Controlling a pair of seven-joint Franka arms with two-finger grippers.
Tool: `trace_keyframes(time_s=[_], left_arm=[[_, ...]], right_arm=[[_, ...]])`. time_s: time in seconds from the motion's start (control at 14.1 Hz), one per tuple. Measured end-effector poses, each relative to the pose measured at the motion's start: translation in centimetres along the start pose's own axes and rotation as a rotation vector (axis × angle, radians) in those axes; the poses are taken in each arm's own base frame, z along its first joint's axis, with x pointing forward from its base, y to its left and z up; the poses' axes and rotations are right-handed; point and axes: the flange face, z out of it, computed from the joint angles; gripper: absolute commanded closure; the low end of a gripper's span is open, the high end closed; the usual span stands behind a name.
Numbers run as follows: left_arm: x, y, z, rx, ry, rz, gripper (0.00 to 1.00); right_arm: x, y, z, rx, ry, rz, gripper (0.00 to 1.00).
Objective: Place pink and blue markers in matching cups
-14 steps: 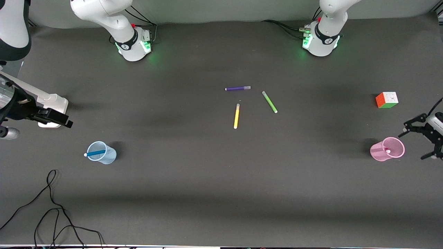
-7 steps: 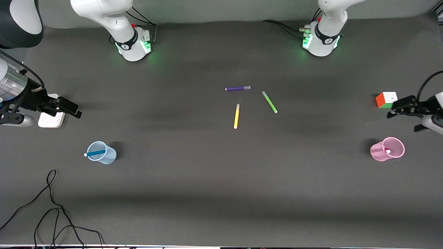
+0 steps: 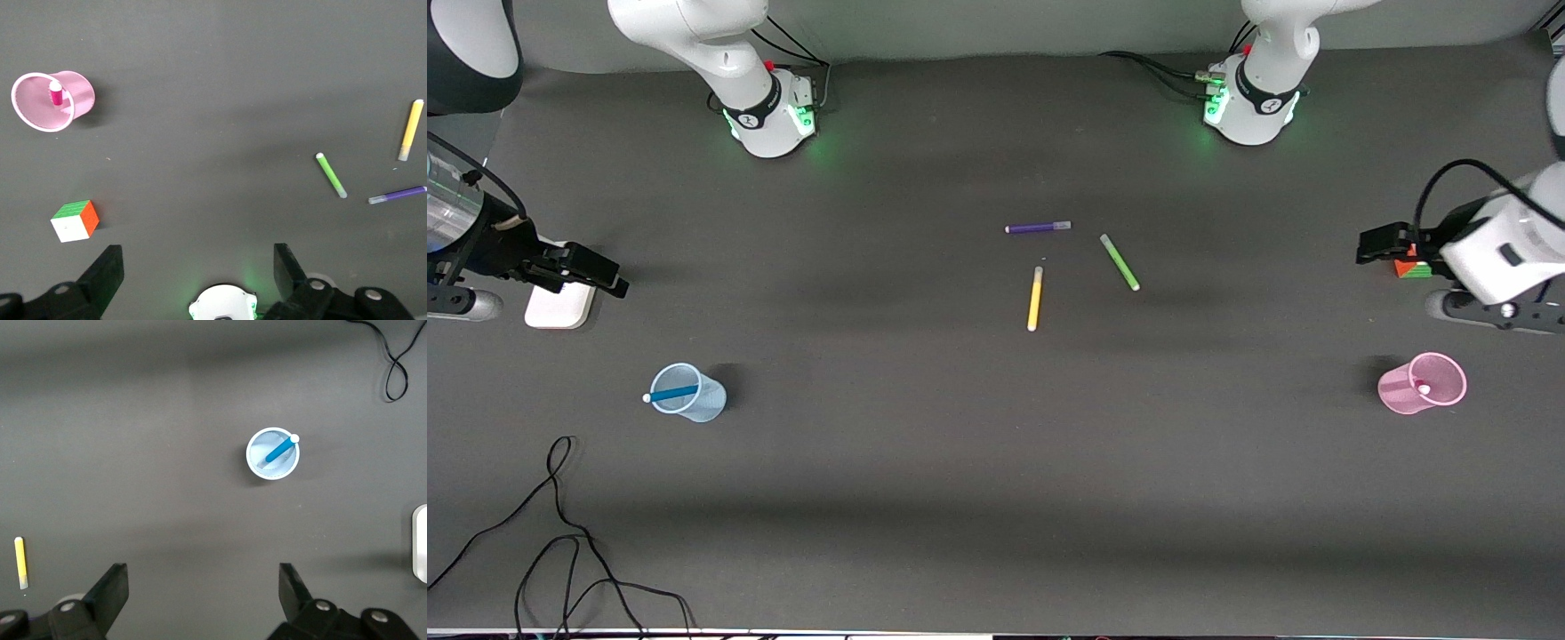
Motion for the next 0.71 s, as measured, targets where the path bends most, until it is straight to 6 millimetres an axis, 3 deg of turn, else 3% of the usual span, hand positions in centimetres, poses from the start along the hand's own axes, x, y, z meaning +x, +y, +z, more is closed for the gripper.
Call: trace_keyframes(time_s=[0.14, 0.5, 0.71], left_arm=[[0.1, 0.9, 0.3, 0.028, -0.007, 0.006, 0.00], [-0.1, 1.0, 0.2, 0.037, 0.004, 0.000, 0.00], [-0.2, 2.3, 0.1, 0.060, 0.040, 0.010, 0.00]], right_arm=[[0.1, 0.1, 0.2, -0.001, -0.004, 0.002, 0.00], [0.2, 0.0, 0.4, -0.002, -0.007, 0.002, 0.00], [0.3, 0.0, 0.2, -0.002, -0.002, 0.001, 0.00]])
